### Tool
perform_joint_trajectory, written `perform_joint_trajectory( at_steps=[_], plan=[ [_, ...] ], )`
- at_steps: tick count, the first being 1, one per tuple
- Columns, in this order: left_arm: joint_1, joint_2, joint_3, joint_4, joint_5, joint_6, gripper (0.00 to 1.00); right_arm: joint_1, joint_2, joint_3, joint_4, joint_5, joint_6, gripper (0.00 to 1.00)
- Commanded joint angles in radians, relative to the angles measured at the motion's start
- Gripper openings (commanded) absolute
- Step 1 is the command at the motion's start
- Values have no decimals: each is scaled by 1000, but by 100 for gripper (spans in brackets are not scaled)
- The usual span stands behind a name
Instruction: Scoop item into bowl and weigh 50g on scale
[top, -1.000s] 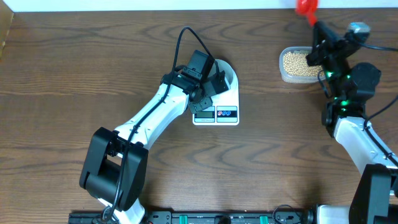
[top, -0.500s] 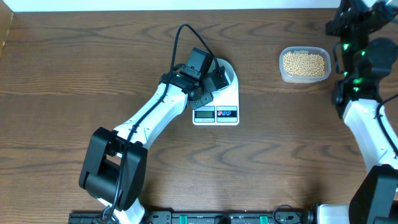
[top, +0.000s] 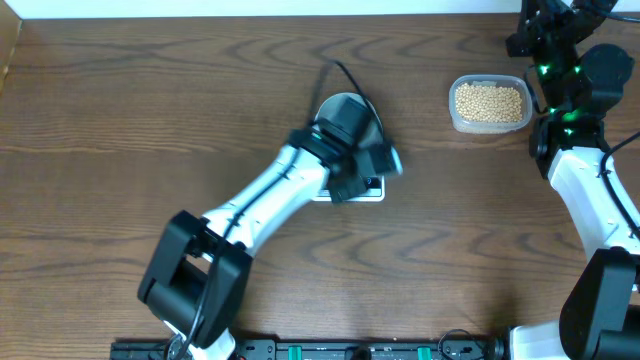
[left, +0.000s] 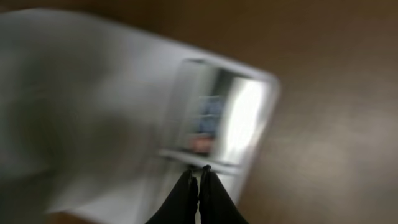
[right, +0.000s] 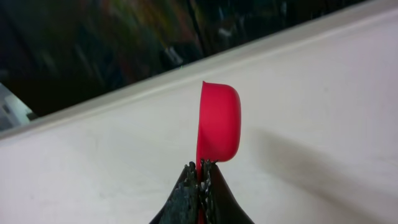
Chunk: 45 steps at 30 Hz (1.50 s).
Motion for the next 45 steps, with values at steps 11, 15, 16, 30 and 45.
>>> perform_joint_trajectory(
  at_steps=[11,15,16,30,45],
  plan=[
    [80,-10,18,95,33,-225,8,3,-6,19,-125,-26,-58,1],
    [84,0,14,94,40,-240,8,3,-6,19,-125,-26,-78,1],
    [81,4,13,94,41,-240,7,3,-6,19,-125,-26,-78,1],
    [72,89,10,119,88,-308,7,7,-6,19,-125,-26,-78,1],
    [72,122,-18,189,53,-416,7,7,-6,19,-126,-26,-78,1]
  ],
)
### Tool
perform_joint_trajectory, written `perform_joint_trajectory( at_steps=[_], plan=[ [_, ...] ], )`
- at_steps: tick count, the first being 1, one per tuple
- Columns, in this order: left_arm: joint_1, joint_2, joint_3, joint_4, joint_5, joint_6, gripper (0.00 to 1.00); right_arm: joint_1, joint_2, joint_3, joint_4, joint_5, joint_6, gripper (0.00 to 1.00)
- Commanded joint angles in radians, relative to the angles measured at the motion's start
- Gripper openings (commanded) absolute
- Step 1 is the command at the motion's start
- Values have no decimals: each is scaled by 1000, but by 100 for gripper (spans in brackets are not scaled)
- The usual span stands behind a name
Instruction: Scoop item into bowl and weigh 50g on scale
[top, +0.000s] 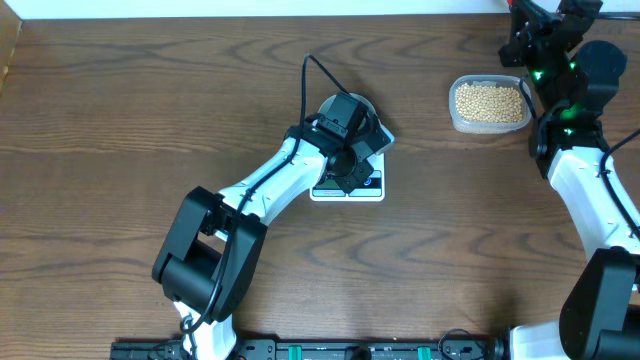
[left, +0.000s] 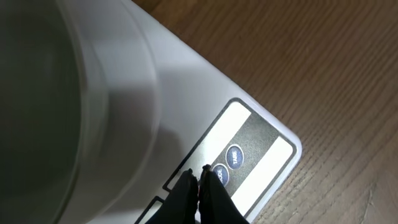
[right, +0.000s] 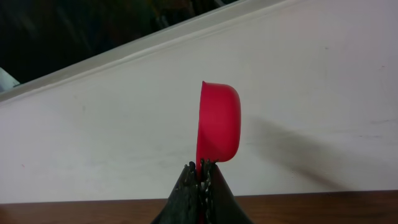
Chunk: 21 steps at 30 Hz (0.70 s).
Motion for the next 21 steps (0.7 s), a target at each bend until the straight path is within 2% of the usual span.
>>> perform_joint_trajectory(
  at_steps=[1,4,21],
  plan=[
    [5,16,-26,21,-14,-77,7,5,-6,18,-1,-3,-16,1],
    [11,16,-41,39,-14,-105,7,5,-6,18,-10,-3,-16,1],
    [11,16,-64,30,-13,-105,7,5,-6,18,-26,-3,-24,1]
  ],
)
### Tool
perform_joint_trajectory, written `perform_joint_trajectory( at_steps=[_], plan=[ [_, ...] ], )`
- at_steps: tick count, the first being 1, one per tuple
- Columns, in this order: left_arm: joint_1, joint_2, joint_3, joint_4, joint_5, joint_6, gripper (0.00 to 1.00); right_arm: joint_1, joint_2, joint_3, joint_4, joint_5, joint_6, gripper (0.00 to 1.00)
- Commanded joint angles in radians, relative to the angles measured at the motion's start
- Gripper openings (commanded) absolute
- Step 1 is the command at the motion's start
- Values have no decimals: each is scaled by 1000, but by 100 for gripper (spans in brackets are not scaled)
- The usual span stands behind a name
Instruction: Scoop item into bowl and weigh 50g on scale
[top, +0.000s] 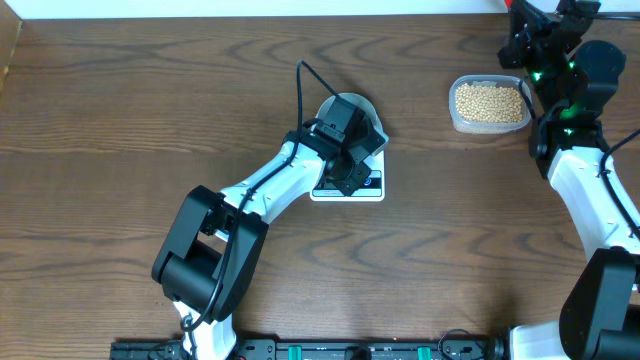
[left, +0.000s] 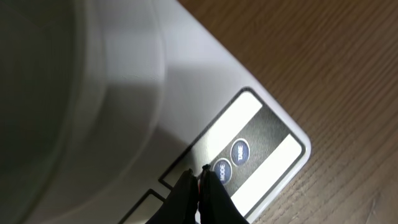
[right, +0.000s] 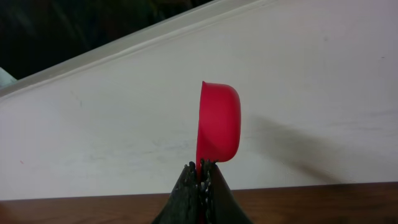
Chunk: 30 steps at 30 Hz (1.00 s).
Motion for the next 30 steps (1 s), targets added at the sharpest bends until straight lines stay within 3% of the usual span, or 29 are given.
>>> perform_joint_trajectory(
  at_steps=[1,30],
  plan=[
    [6,16,-19,-6,-10,-17,7,5,-6,18,-1,-3,-23,1],
    [13,16,-57,31,31,11,7,5,-6,18,-2,-3,-23,1]
  ],
)
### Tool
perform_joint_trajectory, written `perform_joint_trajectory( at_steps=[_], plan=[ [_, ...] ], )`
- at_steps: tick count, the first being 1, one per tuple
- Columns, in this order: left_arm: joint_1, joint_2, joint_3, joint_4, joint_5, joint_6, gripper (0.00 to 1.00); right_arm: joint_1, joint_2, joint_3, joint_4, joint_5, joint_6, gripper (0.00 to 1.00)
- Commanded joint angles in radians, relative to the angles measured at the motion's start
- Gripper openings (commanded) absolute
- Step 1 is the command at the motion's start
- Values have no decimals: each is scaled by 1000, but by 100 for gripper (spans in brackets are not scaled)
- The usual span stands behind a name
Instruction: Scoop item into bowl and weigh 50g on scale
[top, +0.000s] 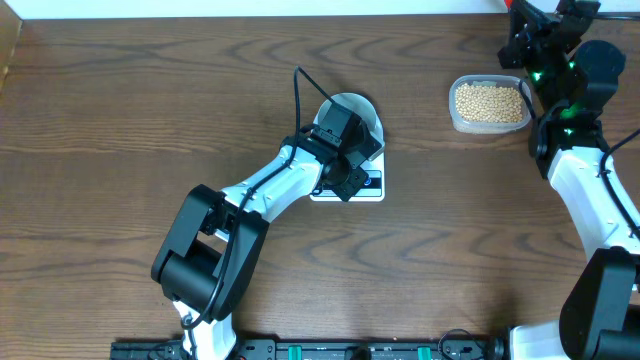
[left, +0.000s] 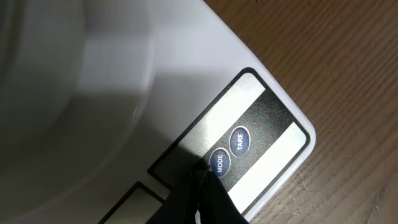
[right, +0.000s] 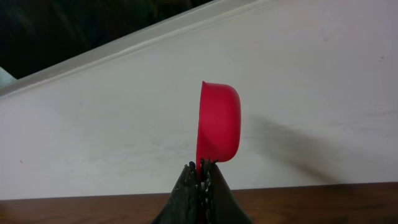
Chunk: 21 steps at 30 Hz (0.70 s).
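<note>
A white scale (top: 362, 186) lies at the table's middle with a pale bowl (top: 352, 110) on its platform. My left gripper (left: 201, 171) is shut and empty, its tips down on the scale's control strip (left: 261, 146) just left of the MODE button (left: 219, 161), with the TARE button (left: 240, 140) beside it. A clear tub of beige beans (top: 488, 102) stands at the far right. My right gripper (right: 201, 166) is shut on the handle of a red scoop (right: 218, 122), held upright at the table's back right corner before a white wall.
The scale's display window (left: 134, 205) shows at the lower left of the left wrist view, partly behind my fingers. The left arm (top: 270, 190) stretches from the front edge to the scale. A white wall (top: 300, 8) borders the table's far side.
My left gripper's tips have come lower onto the scale's control strip, now at the edge of the MODE button. The right gripper and scoop have not moved.
At first my left gripper was over the scale, shut, its view blurred. Then its tips stood just above the MODE button, and they have closed in on it since. My right gripper has held the red scoop upright at the back right throughout.
</note>
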Motion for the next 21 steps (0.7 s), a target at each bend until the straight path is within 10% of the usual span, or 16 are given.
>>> perform_joint_trajectory(
  at_steps=[1,21],
  plan=[
    [6,15,-11,2,8,23,7,5,-6,18,-1,-3,-21,1],
    [76,-330,1,-161,-10,23,8,5,-6,18,32,2,-20,1]
  ],
)
